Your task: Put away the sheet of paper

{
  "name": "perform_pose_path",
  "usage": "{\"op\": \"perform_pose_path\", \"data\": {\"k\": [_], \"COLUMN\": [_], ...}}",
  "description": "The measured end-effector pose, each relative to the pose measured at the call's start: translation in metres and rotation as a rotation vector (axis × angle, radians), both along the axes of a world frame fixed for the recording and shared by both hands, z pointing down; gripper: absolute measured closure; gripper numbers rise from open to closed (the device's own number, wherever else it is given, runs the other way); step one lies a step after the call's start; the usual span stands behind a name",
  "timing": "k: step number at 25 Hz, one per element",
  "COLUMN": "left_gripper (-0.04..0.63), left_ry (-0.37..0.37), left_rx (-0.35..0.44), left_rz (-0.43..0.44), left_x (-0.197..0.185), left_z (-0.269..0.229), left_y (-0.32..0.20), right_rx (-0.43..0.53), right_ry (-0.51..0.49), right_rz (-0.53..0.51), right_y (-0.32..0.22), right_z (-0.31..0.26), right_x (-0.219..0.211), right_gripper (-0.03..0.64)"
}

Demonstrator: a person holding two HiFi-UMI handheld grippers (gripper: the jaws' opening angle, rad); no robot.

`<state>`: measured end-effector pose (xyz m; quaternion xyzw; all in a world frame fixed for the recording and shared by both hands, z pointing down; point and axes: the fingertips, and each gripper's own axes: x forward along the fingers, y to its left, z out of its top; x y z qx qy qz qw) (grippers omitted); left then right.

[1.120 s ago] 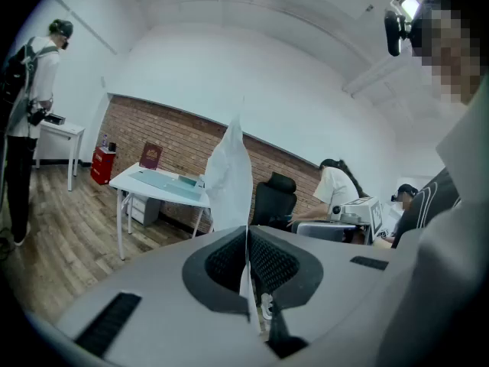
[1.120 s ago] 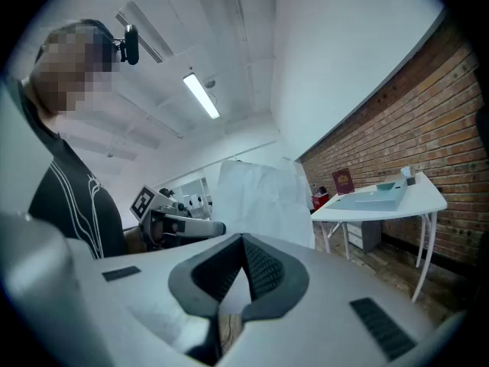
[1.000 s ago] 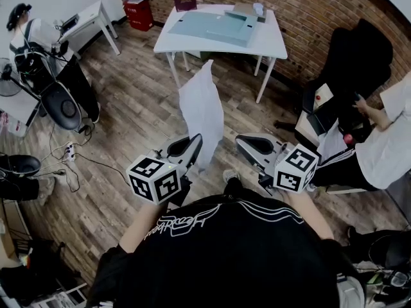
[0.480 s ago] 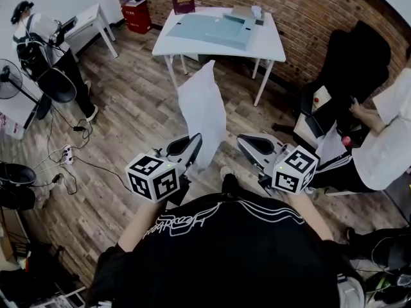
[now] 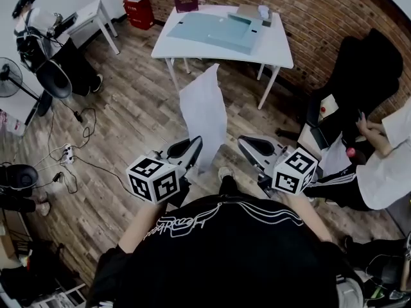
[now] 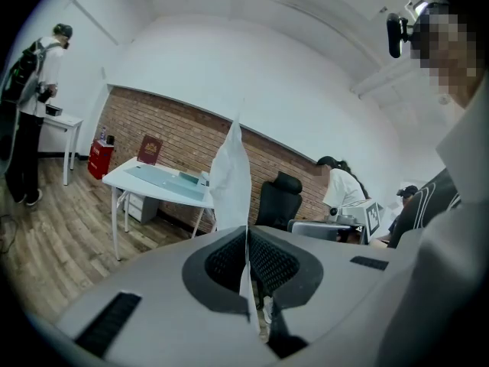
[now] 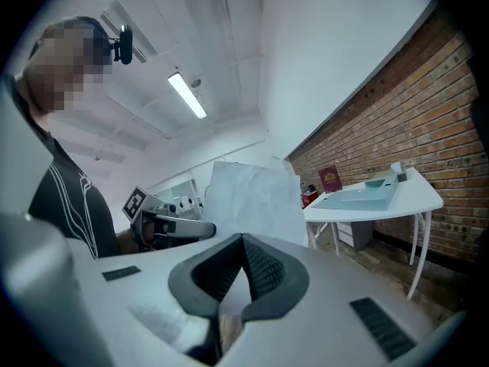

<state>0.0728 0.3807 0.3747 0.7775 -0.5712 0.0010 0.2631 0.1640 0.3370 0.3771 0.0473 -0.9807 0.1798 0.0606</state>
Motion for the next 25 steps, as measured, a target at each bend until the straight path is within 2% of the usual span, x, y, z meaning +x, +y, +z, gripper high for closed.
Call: {"op": "perform_pose_path", "data": {"k": [8,16,25], "left_gripper": [0.566,0.565,0.565], "left_ry": [0.022,0.023,0.005], "left_rx": [-0.059,-0.114,-0.144], "left_rz": [-0.009,0.022,0.024], "left_x": [-0.029,-0.042,-0.059], "left_z": [0.017,0.037,0.051], "left_y": [-0.081,-0.177,-0.251], "right_rx": [-0.058,-0.100,-0.115], "right_ry": [0.006,0.014,-0.001], "right_rz": [0.003,0.013,0.022], "right_y": [-0.091,-0.185,-0.258], "right_z": [0.014,0.028,0.033], "right_x": [-0.030,-0.046,-0.055], "right_gripper": [0.614,0.615,0.614]}}
